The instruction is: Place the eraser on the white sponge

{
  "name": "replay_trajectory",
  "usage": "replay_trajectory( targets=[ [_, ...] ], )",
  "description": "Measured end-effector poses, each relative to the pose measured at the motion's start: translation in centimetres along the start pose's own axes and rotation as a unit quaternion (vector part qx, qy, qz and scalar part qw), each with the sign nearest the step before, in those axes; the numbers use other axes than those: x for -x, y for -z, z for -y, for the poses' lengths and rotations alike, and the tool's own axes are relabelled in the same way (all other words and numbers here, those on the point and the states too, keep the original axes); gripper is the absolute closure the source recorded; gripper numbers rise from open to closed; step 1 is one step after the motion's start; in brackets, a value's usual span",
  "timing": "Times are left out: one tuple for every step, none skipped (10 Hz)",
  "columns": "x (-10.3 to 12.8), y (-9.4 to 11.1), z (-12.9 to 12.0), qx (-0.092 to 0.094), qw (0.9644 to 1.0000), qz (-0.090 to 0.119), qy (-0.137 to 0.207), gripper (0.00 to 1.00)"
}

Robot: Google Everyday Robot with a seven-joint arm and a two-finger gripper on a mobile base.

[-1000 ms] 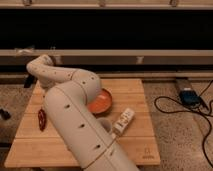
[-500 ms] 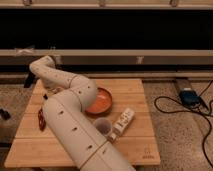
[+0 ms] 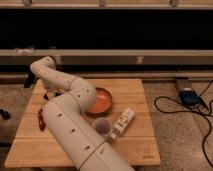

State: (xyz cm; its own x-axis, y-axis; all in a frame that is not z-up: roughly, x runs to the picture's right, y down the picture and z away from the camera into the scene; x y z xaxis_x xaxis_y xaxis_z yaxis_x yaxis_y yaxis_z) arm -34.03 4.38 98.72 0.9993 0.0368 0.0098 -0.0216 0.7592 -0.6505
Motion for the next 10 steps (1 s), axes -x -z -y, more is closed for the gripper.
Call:
replay_trajectory(
  targets=[
    [-0.1,0.1,0.1,0.000,1.0000,0.000,-0.001,0.77],
    [-0.1,0.4,0.1,0.000,1.0000,0.001,-0.001,0.87],
    [-0.1,0.7,-0.1,0.002,1.0000,-0.002,0.000,1.00],
    [-0.2,0.8,-0.2,0.003,1.0000,-0.003,0.000,1.00],
    [-0.2,0.8,-0.2,0.003,1.0000,-0.003,0.000,1.00],
    [-0.2,0.9,-0.4,0.004,1.0000,-0.003,0.003,1.00],
    [-0.7,1.3,-1.1,0.003,1.0000,0.005,0.006,1.00],
    [-1.8,2.7,-1.6,-0.007,0.9998,0.015,0.010,1.00],
    [-3.1,4.0,-2.7,-0.012,0.9995,0.025,0.014,1.00],
    [-4.8,5.6,-4.1,-0.017,0.9989,0.038,0.019,1.00]
  ],
)
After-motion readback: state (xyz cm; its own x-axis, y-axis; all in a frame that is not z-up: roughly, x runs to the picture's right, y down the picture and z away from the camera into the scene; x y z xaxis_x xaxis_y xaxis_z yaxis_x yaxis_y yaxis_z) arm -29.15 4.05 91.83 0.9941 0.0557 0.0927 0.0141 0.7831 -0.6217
